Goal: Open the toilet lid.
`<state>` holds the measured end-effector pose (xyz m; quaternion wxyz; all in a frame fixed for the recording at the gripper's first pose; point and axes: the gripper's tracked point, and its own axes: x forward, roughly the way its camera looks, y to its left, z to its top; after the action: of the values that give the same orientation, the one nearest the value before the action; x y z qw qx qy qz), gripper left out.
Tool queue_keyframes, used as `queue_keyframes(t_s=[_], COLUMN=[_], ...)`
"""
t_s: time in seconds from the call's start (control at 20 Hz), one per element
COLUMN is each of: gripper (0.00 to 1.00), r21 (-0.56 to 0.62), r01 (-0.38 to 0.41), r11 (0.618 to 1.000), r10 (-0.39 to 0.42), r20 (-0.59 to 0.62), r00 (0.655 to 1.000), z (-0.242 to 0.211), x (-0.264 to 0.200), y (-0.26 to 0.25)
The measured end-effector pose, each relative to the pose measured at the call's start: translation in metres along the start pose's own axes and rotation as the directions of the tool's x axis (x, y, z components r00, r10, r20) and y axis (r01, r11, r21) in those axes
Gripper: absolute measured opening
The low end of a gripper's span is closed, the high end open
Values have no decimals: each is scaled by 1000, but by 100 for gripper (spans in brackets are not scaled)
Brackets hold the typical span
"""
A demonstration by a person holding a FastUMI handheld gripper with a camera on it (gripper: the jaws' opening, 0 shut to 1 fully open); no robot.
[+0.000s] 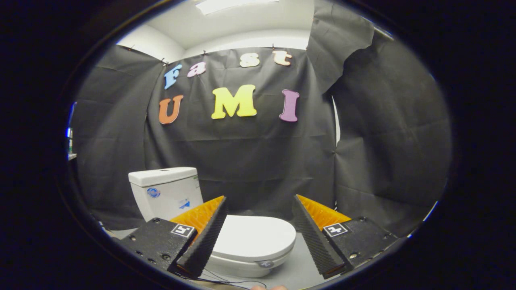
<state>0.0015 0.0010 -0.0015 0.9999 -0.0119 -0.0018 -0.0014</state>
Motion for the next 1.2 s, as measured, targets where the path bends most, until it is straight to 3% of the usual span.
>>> queue_keyframes(t_s=[0.35, 0.85, 1.2], gripper=[100, 100, 100], r21=[11, 93, 249], r01=[-5, 61, 65], r11=[1000, 994, 966], r10=[5, -47, 23], r20=[-11, -148, -334], r00=[1000, 988, 942], z=[-5, -44, -93], x=[3, 13, 24], y=[2, -13, 0])
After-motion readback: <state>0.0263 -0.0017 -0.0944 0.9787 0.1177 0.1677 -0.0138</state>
